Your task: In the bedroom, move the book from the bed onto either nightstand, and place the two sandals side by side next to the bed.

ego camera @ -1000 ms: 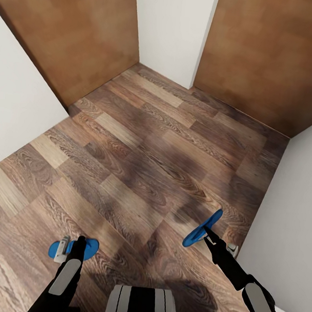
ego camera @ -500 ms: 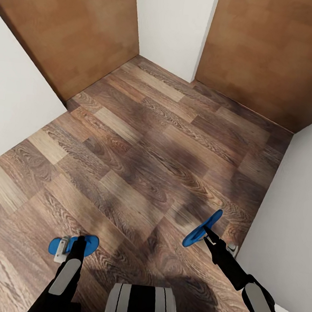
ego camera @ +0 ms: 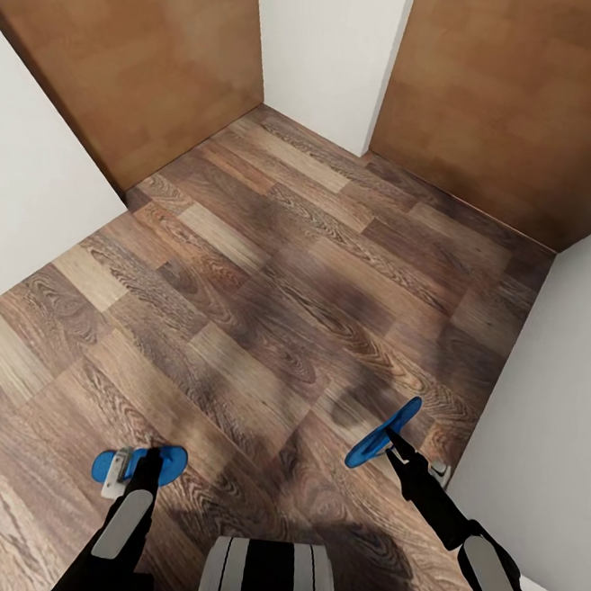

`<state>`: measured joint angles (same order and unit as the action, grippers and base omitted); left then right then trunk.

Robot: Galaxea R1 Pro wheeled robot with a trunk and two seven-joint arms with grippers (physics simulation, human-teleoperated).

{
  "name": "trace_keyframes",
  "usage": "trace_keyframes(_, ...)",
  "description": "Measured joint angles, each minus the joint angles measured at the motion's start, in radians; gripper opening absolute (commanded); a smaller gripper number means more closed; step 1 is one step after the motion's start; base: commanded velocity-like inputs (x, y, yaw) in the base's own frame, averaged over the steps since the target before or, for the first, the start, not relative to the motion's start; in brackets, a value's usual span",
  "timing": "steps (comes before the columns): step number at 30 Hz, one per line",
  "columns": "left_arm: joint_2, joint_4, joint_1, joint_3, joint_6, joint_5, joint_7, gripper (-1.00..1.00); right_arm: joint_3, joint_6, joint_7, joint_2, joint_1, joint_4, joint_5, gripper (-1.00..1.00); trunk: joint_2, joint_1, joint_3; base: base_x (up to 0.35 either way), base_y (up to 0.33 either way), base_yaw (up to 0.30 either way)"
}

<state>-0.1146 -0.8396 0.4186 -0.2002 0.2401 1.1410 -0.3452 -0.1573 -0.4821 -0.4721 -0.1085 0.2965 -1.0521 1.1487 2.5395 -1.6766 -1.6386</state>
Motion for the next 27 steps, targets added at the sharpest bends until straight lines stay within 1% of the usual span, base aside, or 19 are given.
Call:
trace_keyframes(1,0.000,-0.001,0.000,0.000,0.000,0.000,-0.005,1.00,0.000,0.000,0.000,0.000,0.000,0.000,0.000,-1.00,0.000,0.000,0.000,0.000,0.000,0.000)
trace_keyframes(3,-0.001,-0.027,0.000,0.000,0.000,-0.001,-0.039,1.00,0.000,0.001,0.000,0.001,0.000,0.000,0.000,-1.00,0.000,0.000,0.000,0.000,0.000,0.000)
trace_keyframes(8,-0.001,-0.144,0.000,0.000,-0.003,0.000,-0.178,1.00,0.001,0.001,0.000,0.001,0.000,0.000,0.000,-1.00,0.000,0.000,0.000,0.000,0.000,0.000)
trace_keyframes(11,-0.001,-0.183,0.000,0.000,-0.005,0.000,-0.215,1.00,0.001,0.002,0.000,0.001,0.000,0.001,0.000,-1.00,0.000,0.000,0.000,0.000,0.000,0.000)
trace_keyframes(16,-0.001,-0.199,0.000,0.001,-0.007,0.000,-0.230,1.00,0.001,0.003,0.000,0.001,-0.001,0.001,0.000,-1.00,0.000,0.000,0.000,0.000,0.000,0.000)
trace_keyframes(27,0.000,-0.194,0.000,0.000,-0.001,0.002,-0.222,1.00,0.001,0.003,0.000,0.001,0.000,0.001,0.000,-1.00,0.000,0.000,0.000,0.000,0.000,0.000)
